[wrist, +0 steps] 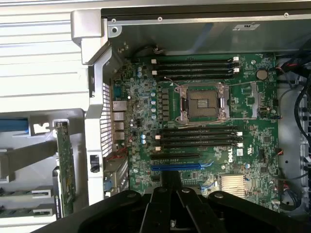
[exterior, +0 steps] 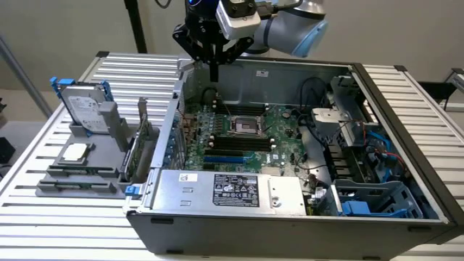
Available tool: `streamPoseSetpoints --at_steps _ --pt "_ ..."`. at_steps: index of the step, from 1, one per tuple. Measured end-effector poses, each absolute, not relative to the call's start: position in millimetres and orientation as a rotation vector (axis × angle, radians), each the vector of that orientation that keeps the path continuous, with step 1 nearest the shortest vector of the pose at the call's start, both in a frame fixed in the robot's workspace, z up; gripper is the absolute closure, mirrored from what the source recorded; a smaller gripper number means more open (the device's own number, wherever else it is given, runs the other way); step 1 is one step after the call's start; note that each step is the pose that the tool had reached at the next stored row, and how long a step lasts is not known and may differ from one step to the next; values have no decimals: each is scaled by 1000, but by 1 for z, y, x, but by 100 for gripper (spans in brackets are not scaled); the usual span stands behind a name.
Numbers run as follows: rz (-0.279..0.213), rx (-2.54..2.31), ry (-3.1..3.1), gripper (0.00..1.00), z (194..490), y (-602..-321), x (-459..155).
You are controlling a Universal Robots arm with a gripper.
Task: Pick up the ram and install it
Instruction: 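Reach for the ram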
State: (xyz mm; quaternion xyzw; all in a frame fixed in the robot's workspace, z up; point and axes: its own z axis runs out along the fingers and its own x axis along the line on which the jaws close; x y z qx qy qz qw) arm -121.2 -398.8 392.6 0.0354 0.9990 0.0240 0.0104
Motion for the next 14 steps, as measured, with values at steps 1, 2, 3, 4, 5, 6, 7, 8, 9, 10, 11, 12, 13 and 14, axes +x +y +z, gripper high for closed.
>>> streamPoseSetpoints --at_steps 1,2,3,4,5,6,7,8,9,10,11,12,13,14 --pt "75 110 3118 89 393 -399 -121" --pt "75 111 3118 89 393 -399 -123" --pt "75 111 3118 89 393 -399 -127" --pt "75 110 3118 89 393 -399 -131" --pt "75 111 3118 89 393 -400 -136" --pt "75 111 3118 89 393 -400 -140" --pt "75 110 3118 89 393 -401 -145" --pt "75 110 3118 89 393 -401 -149" --pt "75 110 3118 89 393 -402 -154" --pt "75 110 3118 89 393 -402 -159" --pt "75 110 3118 89 393 -402 -163" --pt "75 110 3118 89 393 -403 -168" --pt "75 111 3118 89 393 -403 -172" --pt "75 110 3118 89 393 -404 -177"
